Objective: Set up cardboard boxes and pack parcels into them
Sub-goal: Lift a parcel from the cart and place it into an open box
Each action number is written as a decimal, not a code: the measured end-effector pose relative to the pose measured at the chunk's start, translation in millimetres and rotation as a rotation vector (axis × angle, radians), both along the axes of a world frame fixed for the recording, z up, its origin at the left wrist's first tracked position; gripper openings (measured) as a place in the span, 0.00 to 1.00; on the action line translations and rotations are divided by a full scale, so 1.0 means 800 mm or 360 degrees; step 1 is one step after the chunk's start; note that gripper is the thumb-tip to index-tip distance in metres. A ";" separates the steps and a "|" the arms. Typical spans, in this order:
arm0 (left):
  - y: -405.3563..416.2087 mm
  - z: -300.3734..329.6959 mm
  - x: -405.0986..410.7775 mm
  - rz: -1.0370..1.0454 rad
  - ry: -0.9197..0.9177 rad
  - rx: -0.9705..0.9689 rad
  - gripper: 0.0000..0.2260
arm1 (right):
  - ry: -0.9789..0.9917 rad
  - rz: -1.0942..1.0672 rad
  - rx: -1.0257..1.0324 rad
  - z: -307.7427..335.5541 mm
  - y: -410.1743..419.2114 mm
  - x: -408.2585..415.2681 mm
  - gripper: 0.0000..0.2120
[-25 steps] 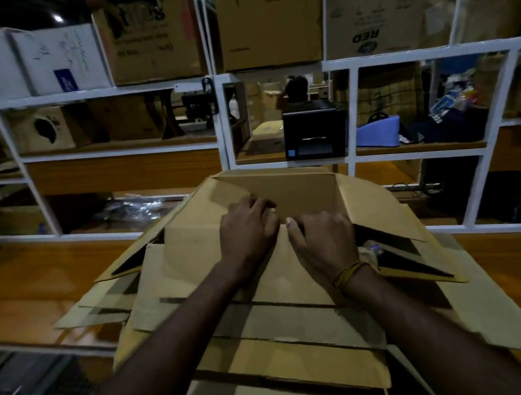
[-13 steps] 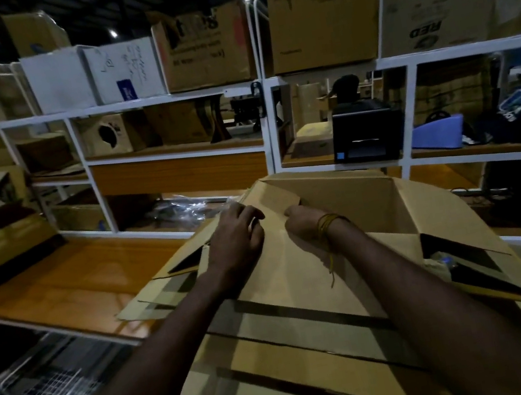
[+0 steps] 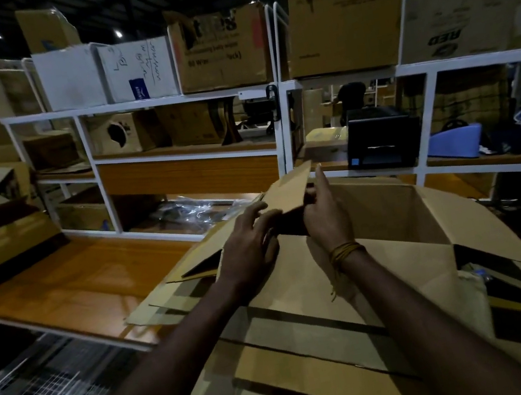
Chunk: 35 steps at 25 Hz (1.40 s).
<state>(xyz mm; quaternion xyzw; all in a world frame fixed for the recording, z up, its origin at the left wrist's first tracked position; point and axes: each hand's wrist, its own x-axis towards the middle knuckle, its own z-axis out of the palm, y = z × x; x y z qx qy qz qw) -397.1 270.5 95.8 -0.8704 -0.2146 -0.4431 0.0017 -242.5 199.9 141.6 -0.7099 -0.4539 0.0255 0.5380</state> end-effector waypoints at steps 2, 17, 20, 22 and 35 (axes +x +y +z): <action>0.003 -0.001 -0.005 -0.0029 -0.0073 0.0014 0.30 | -0.0102 0.0147 0.0098 0.000 0.010 -0.009 0.41; 0.022 -0.021 -0.030 0.0703 0.0180 0.0085 0.22 | -0.0695 0.0777 -0.0707 0.009 0.053 -0.029 0.24; 0.019 -0.022 -0.028 0.0603 0.0109 -0.0052 0.19 | -0.0674 0.0785 -0.0718 0.009 0.049 -0.031 0.21; 0.018 -0.022 -0.028 0.0516 0.0067 -0.0144 0.18 | -0.0684 0.0767 -0.0732 0.008 0.048 -0.033 0.21; 0.031 -0.019 -0.012 0.0194 -0.0053 -0.0122 0.14 | -0.1008 -0.0030 -0.0271 -0.021 0.013 -0.047 0.13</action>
